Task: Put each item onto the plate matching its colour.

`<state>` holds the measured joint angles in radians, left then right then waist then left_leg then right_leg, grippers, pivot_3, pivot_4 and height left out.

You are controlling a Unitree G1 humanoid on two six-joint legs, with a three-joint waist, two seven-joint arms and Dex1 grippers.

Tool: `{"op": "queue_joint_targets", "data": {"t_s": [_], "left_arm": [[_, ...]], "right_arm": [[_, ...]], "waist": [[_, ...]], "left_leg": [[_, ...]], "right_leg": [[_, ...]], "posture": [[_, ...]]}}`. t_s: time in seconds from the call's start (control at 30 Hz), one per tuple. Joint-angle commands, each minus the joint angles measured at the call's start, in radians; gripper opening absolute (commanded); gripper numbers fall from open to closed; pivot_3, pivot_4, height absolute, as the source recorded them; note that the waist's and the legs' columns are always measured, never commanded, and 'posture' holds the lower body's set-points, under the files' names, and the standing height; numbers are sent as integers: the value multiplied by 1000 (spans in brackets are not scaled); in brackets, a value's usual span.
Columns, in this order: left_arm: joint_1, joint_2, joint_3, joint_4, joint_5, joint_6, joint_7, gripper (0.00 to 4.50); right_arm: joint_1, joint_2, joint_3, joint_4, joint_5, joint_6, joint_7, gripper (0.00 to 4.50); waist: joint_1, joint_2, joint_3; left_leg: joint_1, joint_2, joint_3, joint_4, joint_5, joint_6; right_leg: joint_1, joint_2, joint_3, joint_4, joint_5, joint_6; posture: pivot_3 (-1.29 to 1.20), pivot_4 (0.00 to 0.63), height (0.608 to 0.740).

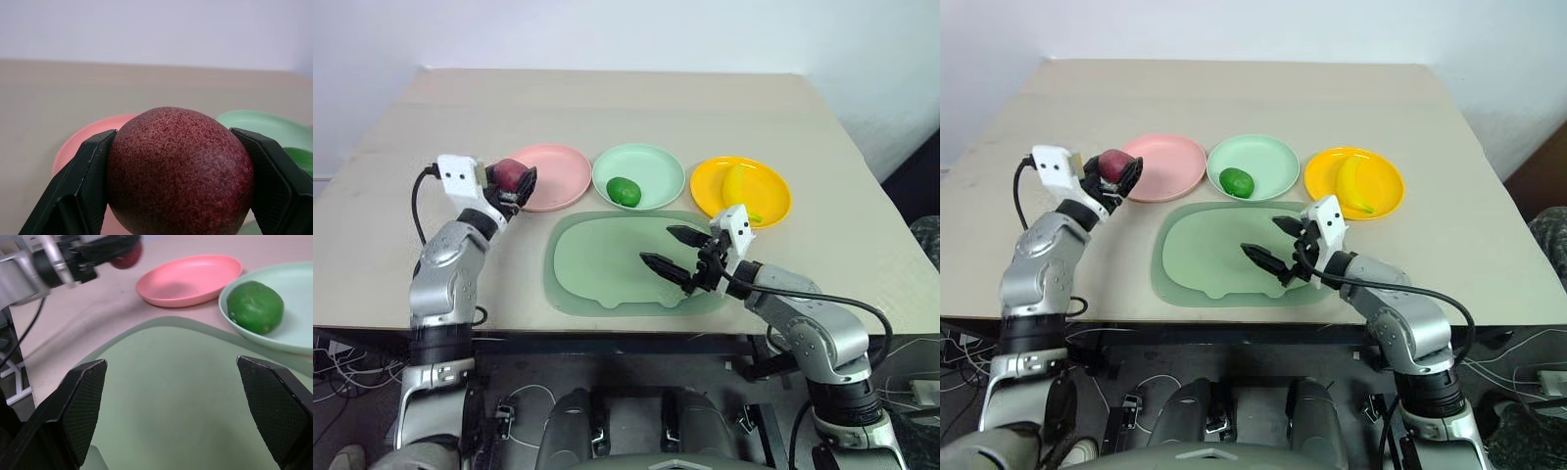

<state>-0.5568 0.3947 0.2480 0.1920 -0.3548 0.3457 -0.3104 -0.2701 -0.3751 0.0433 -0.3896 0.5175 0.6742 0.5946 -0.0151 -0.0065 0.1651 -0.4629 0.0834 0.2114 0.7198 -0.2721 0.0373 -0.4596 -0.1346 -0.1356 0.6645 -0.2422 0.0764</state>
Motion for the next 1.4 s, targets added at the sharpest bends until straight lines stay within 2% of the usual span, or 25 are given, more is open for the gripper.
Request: {"op": "queue_joint_targets", "data": {"t_s": [0.03,0.3,0.37,0.43,0.63,0.83,0.93,1.13,1.4], "left_arm": [[-52,16,-16,69,38,3,3,3381],[-116,10,-24,193,57,-47,-35,3381],[-125,11,-26,208,59,-52,-40,4090],[-129,13,-26,209,60,-54,-45,4457],[-86,24,-17,116,46,-33,-68,4457],[54,54,14,-92,-10,-65,-156,4457],[169,79,35,-179,-50,-148,-262,4457],[347,121,80,-269,-161,-179,-443,4457],[498,130,112,-313,-209,-220,-545,4457]], "right_arm": [[9,-12,24,-7,-37,-68,20,4500],[17,-15,54,-8,-73,-109,34,4500],[17,-14,56,-7,-76,-112,35,4500],[16,-14,57,-3,-81,-118,38,4500],[11,-21,51,13,-89,-131,51,4500],[23,-27,43,9,-84,-135,60,4500],[30,-31,38,18,-85,-144,67,4500],[28,-15,43,18,-82,-141,58,4500],[43,-27,36,11,-52,-125,93,4500]], "waist": [[-1,0,0],[-2,0,0],[-2,0,0],[-2,0,0],[-2,0,0],[-5,0,0],[-5,0,0],[-1,0,0],[-1,0,0]], "left_leg": [[0,0,0,0,0,0],[0,0,0,0,0,0],[0,0,0,0,0,0],[0,0,0,0,0,0],[0,0,0,0,0,0],[0,1,0,-1,0,0],[0,1,0,-1,0,-1],[0,2,0,-1,-2,-3],[0,2,0,-1,-2,-3]], "right_leg": [[0,0,0,0,0,0],[-1,0,0,0,0,0],[-1,0,0,0,0,0],[-1,0,0,0,0,0],[-1,0,0,0,0,0],[-1,0,0,0,0,0],[-1,0,0,0,0,0],[-1,-1,0,0,-1,0],[-2,-2,0,-1,-2,-4]], "posture": [[0,150,695],[0,150,695],[0,150,695],[0,150,695],[0,150,695],[0,150,695],[0,150,695],[0,150,695],[0,150,695]]}}
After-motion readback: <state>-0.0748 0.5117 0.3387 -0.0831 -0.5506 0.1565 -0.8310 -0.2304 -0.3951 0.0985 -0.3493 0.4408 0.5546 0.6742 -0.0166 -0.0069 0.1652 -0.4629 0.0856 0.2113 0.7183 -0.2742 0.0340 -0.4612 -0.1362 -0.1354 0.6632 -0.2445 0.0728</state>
